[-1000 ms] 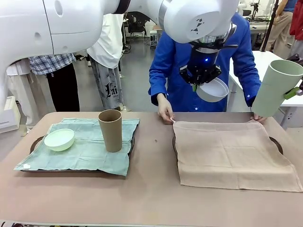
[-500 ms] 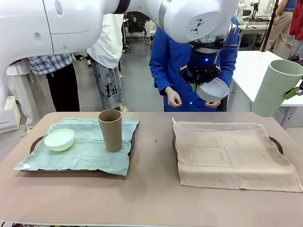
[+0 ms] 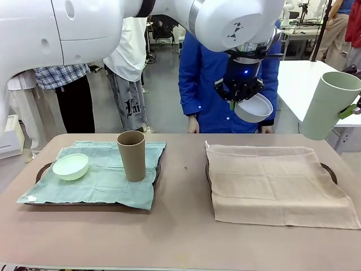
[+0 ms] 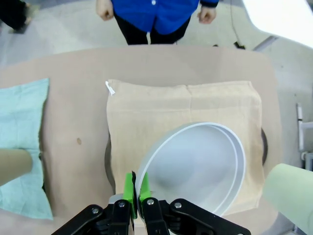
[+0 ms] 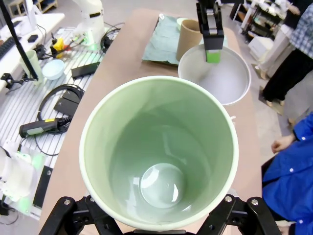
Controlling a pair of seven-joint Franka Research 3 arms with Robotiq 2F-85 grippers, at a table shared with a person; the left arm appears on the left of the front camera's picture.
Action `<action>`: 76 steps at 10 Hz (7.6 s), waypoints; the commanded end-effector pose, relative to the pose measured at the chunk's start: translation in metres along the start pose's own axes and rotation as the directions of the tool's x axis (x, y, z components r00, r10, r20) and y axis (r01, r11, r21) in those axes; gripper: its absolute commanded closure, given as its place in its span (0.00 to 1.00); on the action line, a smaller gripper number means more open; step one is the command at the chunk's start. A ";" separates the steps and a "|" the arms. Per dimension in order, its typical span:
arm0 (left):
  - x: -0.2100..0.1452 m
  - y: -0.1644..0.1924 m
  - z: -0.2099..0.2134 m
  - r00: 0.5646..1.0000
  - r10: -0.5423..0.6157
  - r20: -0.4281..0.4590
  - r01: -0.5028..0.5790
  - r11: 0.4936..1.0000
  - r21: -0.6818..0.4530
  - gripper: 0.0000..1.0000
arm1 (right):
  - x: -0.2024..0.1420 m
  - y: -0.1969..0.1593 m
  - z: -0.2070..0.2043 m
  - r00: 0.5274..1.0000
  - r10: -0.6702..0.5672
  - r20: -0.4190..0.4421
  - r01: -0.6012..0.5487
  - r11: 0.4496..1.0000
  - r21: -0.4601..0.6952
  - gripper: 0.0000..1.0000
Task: Set up a tray with a mat and arrange the tableware.
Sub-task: Place the Picnic Bowl and Reusable plastic cup back onto the Handle tray in front of the human's position.
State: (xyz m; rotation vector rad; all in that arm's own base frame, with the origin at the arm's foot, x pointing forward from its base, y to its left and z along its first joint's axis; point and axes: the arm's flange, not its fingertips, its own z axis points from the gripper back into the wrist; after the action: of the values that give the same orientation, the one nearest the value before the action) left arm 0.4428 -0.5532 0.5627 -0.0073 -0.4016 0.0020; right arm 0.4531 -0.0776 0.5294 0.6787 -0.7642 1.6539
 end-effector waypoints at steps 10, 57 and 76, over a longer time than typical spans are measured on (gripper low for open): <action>-0.021 0.034 -0.152 0.970 -0.006 -0.243 -0.033 0.987 -0.156 0.96 | -0.110 -0.039 -0.074 0.994 -0.099 0.034 0.090 0.976 0.196 0.15; 0.033 0.193 0.080 0.984 -0.119 -0.132 0.108 0.990 -0.094 0.00 | 0.067 0.000 0.027 0.149 -0.921 -0.360 0.651 0.366 -0.665 0.00; -0.072 0.501 0.079 0.886 0.374 -0.274 -0.450 0.550 -0.703 0.00 | -0.062 0.125 0.156 0.013 -1.000 -0.022 1.000 0.013 0.013 0.00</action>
State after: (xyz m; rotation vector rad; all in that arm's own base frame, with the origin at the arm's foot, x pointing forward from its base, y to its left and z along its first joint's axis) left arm 0.3466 -0.0625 0.6016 -0.9383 -0.2525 0.3383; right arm 0.3620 -0.2739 0.5626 1.0300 -0.0238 0.1960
